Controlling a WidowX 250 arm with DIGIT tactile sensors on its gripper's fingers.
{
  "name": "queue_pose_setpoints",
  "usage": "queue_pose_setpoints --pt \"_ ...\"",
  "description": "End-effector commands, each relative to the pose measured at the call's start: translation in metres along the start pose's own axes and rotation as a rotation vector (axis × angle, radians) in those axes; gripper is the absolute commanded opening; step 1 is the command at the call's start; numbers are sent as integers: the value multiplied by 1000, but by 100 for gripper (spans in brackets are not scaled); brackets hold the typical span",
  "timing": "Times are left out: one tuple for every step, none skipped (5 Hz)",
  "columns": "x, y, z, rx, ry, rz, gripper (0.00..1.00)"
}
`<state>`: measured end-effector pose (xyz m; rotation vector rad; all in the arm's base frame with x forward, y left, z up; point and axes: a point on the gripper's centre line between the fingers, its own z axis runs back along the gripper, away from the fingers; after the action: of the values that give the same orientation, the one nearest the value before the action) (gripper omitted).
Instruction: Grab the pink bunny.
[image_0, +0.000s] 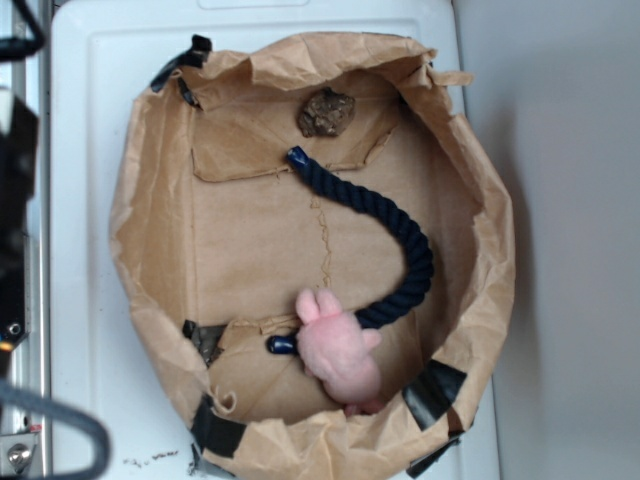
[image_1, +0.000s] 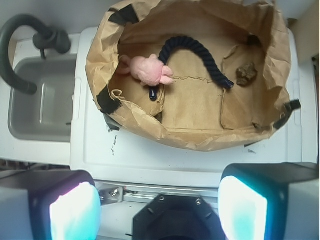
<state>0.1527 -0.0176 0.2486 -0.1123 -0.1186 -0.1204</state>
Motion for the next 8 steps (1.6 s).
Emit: queue_pose_setpoints --pt "1 2 5 2 -19 8 100" --pt "1 2 5 2 -19 8 100" --pt "39 30 -33 -15 -11 -81 100" --pt "75 57 -59 -17 -26 -134 100" --pt "117 101 -92 -40 7 -160 100" --pt "154 110 -113 -23 -52 -290 100" --pt "145 103 -125 -47 -93 -445 100" --pt "131 101 -124 24 -138 -565 100"
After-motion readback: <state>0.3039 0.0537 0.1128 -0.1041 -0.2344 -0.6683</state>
